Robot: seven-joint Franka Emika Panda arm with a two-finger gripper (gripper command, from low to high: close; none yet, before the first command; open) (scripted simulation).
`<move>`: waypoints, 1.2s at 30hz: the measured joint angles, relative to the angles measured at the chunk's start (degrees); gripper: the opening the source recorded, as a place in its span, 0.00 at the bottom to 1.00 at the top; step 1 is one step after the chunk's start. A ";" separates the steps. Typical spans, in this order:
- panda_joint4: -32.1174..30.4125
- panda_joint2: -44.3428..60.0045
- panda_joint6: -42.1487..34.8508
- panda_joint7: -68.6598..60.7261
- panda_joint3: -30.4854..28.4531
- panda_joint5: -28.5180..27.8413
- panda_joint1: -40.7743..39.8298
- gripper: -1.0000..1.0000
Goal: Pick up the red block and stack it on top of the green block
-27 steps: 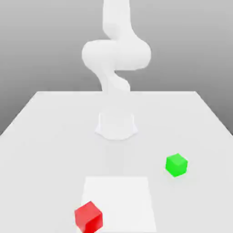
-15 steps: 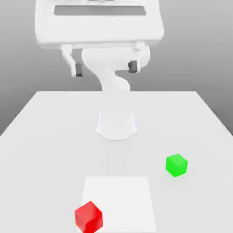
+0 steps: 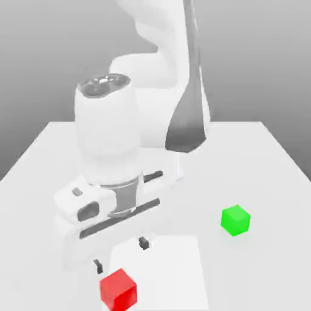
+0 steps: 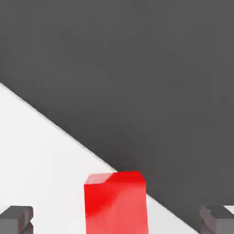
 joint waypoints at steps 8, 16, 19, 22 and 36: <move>1.20 8.03 6.16 -3.42 3.83 3.81 -3.12 0.00; -0.76 -0.68 -0.43 -0.20 1.20 -1.62 -0.83 0.00; -5.61 -6.16 -1.29 -5.60 4.82 -4.19 2.42 0.00; -10.56 -11.09 -1.44 -11.98 8.81 -5.74 7.30 0.00; -29.26 -21.49 7.93 -38.88 18.04 -8.28 27.79 0.00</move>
